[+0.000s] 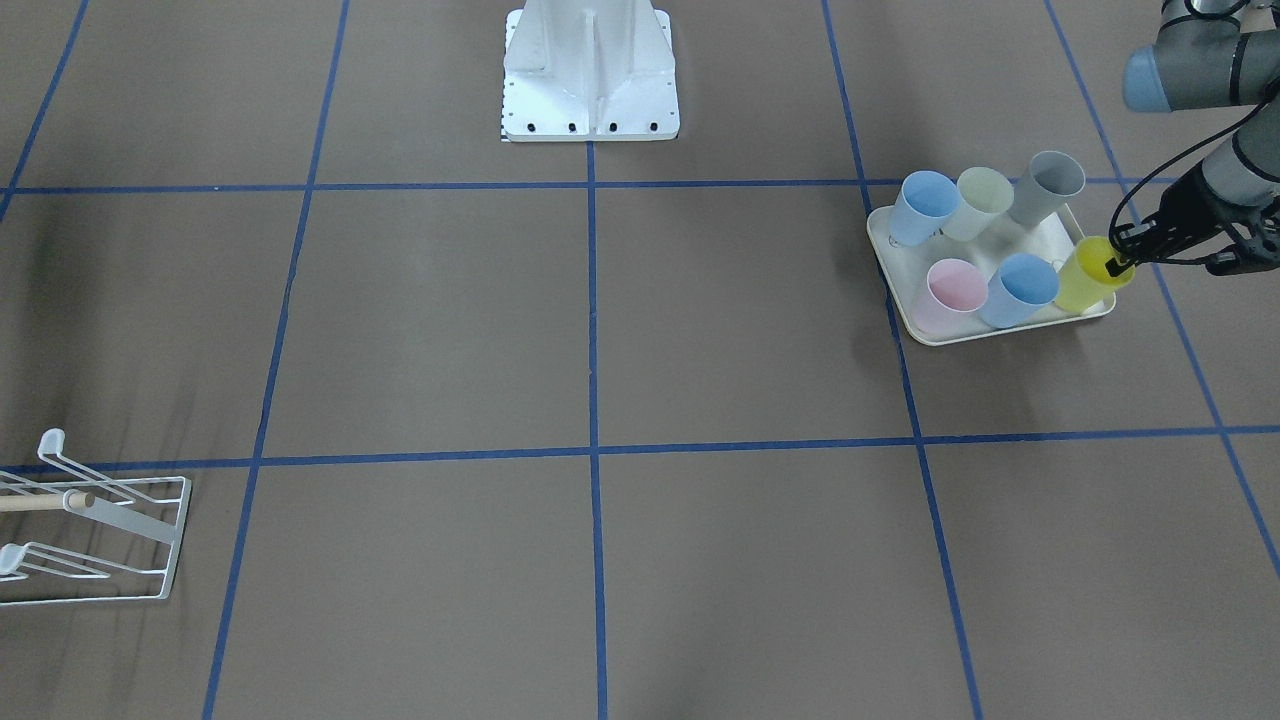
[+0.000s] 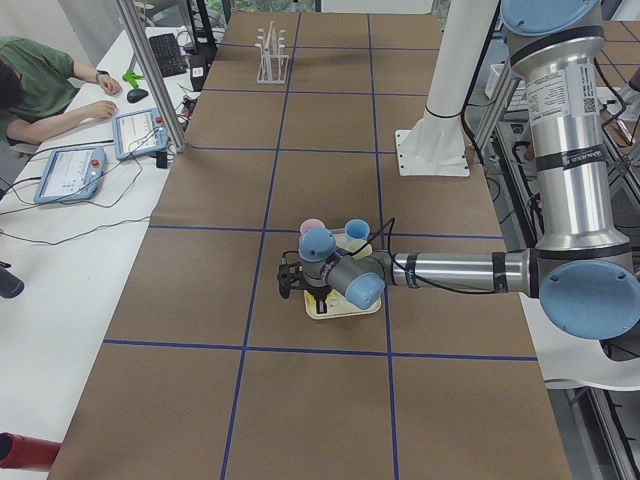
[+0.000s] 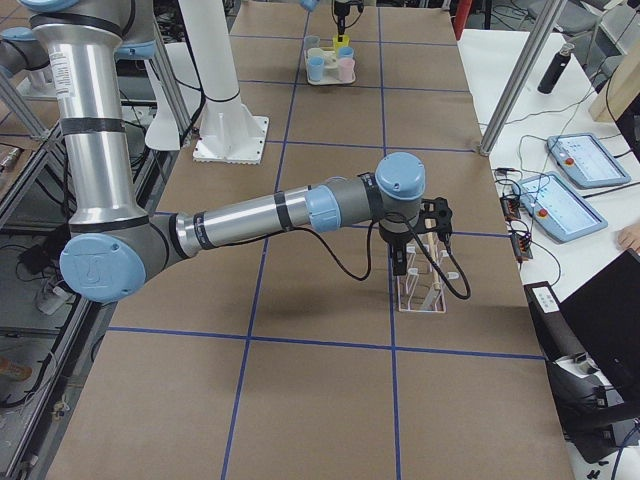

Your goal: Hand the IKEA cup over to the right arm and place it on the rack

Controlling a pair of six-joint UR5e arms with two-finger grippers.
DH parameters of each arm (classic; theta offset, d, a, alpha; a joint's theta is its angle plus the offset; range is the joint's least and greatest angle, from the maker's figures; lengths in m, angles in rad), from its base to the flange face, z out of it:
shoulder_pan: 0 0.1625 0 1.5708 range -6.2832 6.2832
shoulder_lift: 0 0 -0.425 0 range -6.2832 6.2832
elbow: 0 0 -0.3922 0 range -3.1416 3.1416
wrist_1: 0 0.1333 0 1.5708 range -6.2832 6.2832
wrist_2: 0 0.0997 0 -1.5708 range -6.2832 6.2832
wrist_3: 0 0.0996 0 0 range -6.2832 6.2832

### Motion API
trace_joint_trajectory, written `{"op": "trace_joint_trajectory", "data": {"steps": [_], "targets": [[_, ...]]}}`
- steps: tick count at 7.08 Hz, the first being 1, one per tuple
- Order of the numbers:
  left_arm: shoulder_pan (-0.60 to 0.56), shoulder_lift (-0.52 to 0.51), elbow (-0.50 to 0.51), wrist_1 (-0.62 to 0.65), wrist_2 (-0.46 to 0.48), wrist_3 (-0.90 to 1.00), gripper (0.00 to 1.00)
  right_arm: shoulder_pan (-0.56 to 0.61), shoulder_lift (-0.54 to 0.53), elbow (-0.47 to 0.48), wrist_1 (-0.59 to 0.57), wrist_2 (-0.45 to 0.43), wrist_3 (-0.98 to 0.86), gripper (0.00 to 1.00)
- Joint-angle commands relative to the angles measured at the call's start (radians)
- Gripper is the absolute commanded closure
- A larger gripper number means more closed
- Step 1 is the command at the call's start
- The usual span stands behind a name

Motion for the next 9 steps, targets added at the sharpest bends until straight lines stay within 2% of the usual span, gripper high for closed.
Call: {"op": "trace_joint_trajectory", "data": {"steps": [1, 2, 4, 6, 7, 9], "targets": [[-0.133, -0.002, -0.007, 0.027, -0.082, 0.002, 1.0, -0.021, 0.041, 0.026, 0.0, 0.0, 0.062, 0.0], [-0.195, -0.01, -0.01, 0.027, -0.104, 0.002, 1.0, -0.041, 0.081, 0.025, 0.0, 0.0, 0.097, 0.0], [-0.283, -0.141, -0.008, 0.14, -0.096, -0.045, 1.0, -0.142, 0.196, 0.016, 0.006, -0.014, 0.288, 0.0], [-0.28, -0.278, -0.01, 0.129, -0.083, -0.297, 1.0, -0.237, 0.305, -0.003, 0.018, -0.058, 0.466, 0.0], [-0.271, -0.336, -0.011, 0.086, -0.072, -0.435, 1.0, -0.257, 0.325, -0.013, 0.077, -0.093, 0.513, 0.0], [-0.195, -0.404, -0.016, -0.114, -0.069, -0.795, 1.0, -0.291, 0.333, -0.081, 0.325, -0.106, 0.794, 0.0]]}}
